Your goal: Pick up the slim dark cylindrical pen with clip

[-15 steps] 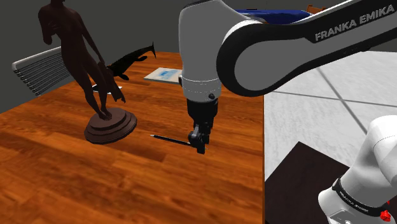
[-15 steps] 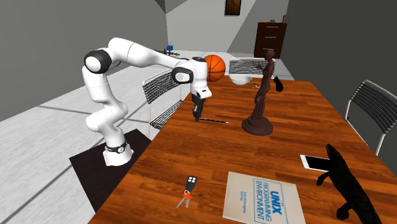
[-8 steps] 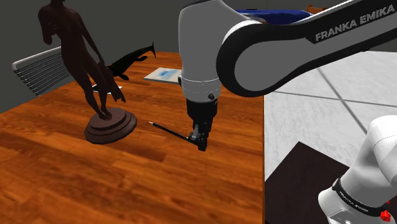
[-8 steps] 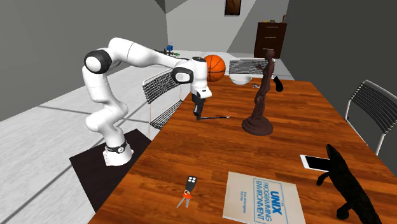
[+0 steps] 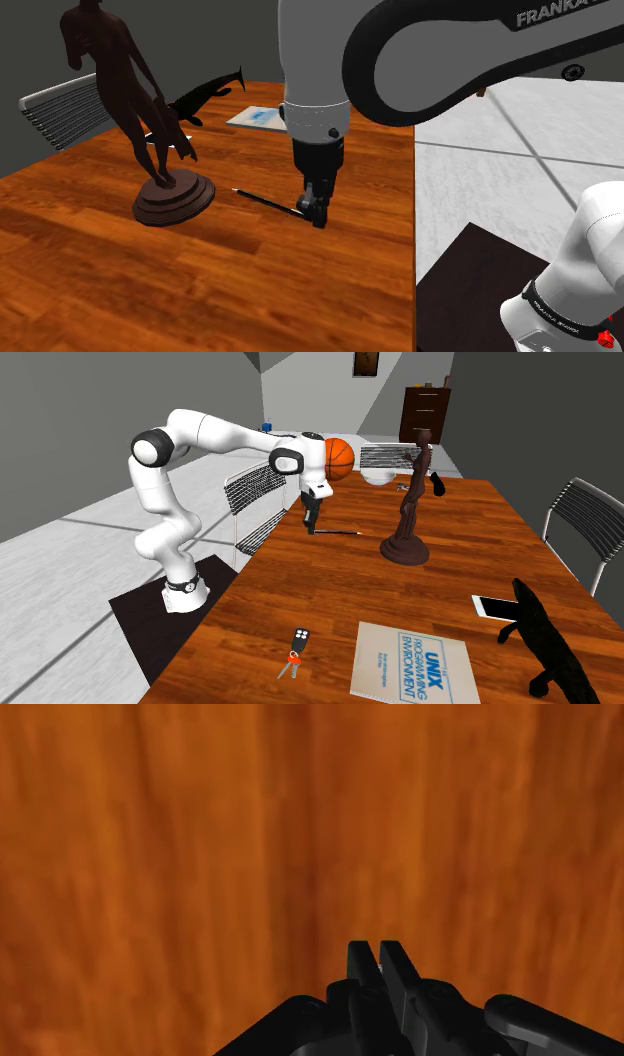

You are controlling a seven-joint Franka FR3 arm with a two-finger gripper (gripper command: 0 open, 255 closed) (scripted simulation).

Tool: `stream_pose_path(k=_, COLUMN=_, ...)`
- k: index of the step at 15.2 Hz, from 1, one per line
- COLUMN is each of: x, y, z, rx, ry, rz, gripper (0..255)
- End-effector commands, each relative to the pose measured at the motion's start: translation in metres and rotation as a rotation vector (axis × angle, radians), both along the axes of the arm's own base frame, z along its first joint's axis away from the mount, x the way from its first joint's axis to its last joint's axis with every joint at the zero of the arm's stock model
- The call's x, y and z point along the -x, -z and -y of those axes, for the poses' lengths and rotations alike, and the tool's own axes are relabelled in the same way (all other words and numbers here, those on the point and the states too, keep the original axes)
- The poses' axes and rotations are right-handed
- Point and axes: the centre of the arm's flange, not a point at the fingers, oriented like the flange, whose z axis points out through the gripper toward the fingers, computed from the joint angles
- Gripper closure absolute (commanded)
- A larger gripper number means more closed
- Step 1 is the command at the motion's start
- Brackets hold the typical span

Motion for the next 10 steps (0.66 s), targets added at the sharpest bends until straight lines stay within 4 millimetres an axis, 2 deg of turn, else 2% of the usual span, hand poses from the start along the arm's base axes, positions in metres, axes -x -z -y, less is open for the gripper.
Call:
stream_pose_path(k=1, x=0.000, y=-0.012, z=0.000, rx=0.000, ry=0.000, rz=0.000, gripper=255)
stream_pose_path(k=8, x=0.000, y=-0.049, z=0.000, rx=0.000, ry=0.000, rz=0.000, gripper=255)
stream_pose_path(k=10, x=0.000, y=-0.050, z=0.000, rx=0.000, ry=0.000, rz=0.000, gripper=255)
